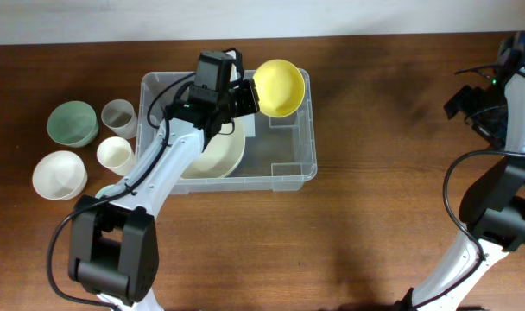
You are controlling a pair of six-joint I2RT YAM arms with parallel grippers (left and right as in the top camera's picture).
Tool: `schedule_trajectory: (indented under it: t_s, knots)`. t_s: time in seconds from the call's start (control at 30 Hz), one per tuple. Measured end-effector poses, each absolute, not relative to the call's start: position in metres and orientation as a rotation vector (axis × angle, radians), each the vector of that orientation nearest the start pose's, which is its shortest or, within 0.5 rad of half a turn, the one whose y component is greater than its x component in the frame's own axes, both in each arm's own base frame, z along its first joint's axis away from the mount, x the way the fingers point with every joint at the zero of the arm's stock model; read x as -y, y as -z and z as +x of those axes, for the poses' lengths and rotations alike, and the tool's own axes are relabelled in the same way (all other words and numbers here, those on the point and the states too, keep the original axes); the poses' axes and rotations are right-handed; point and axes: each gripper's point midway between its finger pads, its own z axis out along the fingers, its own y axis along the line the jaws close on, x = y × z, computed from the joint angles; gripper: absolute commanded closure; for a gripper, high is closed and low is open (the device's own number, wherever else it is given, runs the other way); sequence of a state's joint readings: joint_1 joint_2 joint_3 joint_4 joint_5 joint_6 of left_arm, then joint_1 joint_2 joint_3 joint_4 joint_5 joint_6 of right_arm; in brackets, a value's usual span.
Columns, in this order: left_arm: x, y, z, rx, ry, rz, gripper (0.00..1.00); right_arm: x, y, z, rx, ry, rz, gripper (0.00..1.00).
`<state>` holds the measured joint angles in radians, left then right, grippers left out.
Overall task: Pack container
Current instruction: 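Lift the yellow bowl with the left gripper over the bin, then lower the yellow bowl into the bin's right side, release, withdraw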
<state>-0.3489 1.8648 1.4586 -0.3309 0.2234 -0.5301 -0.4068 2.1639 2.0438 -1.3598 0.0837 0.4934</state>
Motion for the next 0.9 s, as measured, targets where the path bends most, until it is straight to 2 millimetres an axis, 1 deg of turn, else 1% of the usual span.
schedule_trajectory:
  t_s: [0.07, 0.2, 0.37, 0.53, 0.67, 0.7, 0.8, 0.83, 0.9]
  knots:
    - [0.213, -0.157, 0.475, -2.417, 0.674, -0.106, 0.99, 0.187, -0.118, 0.399, -2.739, 0.121, 1.33, 0.01]
    - [0.202, -0.139, 0.466, -2.492, 0.591, -0.115, 0.99, 0.187, -0.118, 0.399, -2.738, 0.122, 1.331, 0.01]
    - [0.199, -0.119, 0.465, -2.541, 0.553, -0.112, 0.99, 0.187, -0.118, 0.399, -2.739, 0.122, 1.331, 0.01]
    - [0.199, -0.103, 0.465, -2.573, 0.539, -0.114, 0.98, 0.187, -0.118, 0.399, -2.739, 0.122, 1.33, 0.01]
    - [0.199, -0.088, 0.464, -2.603, 0.527, -0.115, 0.88, 0.187, -0.118, 0.399, -2.739, 0.121, 1.331, 0.01]
    - [0.199, -0.086, 0.464, -2.607, 0.525, -0.113, 0.82, 0.187, -0.118, 0.399, -2.739, 0.121, 1.33, 0.01]
    - [0.2, -0.087, 0.467, -2.592, 0.526, -0.096, 0.71, 0.187, -0.118, 0.399, -2.739, 0.121, 1.33, 0.01]
    - [0.201, -0.088, 0.469, -2.585, 0.527, -0.089, 0.62, 0.187, -0.118, 0.399, -2.739, 0.122, 1.331, 0.01]
    - [0.201, -0.089, 0.469, -2.58, 0.525, -0.075, 0.55, 0.187, -0.118, 0.399, -2.739, 0.122, 1.33, 0.01]
